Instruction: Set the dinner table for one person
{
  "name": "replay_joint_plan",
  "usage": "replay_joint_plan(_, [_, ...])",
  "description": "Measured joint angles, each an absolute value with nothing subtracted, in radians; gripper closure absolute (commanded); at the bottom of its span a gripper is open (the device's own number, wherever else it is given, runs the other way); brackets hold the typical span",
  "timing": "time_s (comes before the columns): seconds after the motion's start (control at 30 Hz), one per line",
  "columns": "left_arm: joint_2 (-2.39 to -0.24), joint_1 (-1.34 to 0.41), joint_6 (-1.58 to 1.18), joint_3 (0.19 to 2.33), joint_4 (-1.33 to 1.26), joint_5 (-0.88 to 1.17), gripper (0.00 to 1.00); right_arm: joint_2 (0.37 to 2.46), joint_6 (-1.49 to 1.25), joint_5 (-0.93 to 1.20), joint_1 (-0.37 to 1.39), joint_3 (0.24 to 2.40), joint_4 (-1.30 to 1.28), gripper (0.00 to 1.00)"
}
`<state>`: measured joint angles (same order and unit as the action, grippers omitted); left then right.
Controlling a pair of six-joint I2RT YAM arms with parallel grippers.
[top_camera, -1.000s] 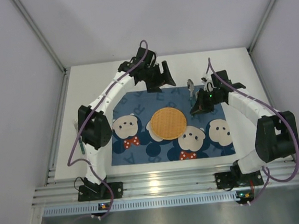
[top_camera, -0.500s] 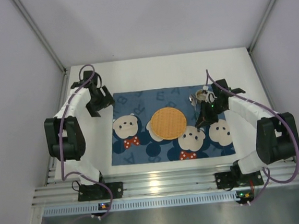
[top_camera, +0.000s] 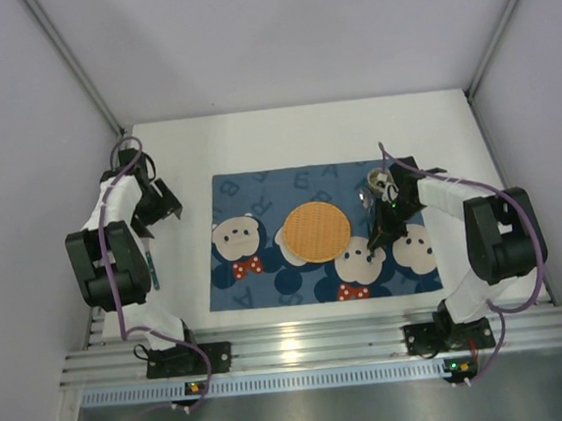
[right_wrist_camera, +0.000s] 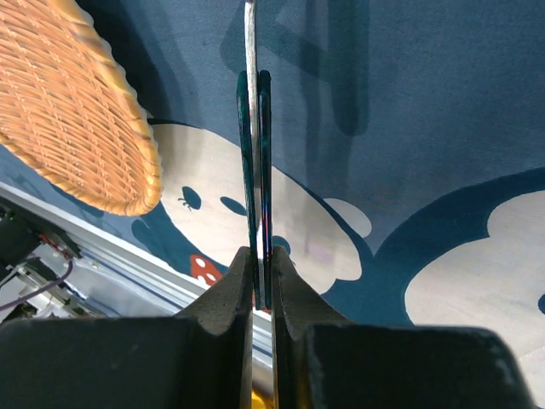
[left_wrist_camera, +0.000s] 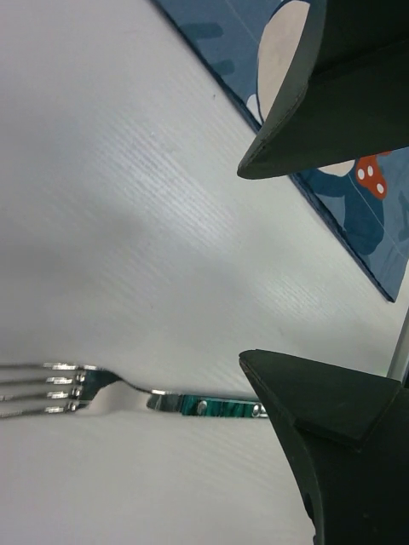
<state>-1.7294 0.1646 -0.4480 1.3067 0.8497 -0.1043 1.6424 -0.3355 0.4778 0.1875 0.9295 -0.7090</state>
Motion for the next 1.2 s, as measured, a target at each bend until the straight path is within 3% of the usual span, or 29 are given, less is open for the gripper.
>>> replay_joint_plan(0.1, [-1.729,0.203,-0.437,1.307,0.850,-0.113,0.14,1.644,-0.337,0.464,0.187,0.930,-0.710,0.83])
replay_joint_plan(0.23, [-1.729,0.228,-0.427,1.307,0.850,-0.118,0.14,1.644,-0.348,0.418,0.187,0.931,-0.743,0.48])
replay_joint_plan(0.33, [-1.729,0.232,-0.422,1.307,0.850,-0.121,0.14,1.644,-0.344,0.379,0.187,0.939,-0.780,0.42])
replay_joint_plan(0.87, [-1.723,0.346,-0.473,1.238,0.911,-0.315,0.16,1.536,-0.332,0.255,0.187,1.156,-0.981,0.38])
replay_joint_plan(1.2, [-1.667,0.410,-0.481,1.099,0.889,-0.228,0.17,1.547,-0.333,0.255,0.187,1.173,-1.003,0.39])
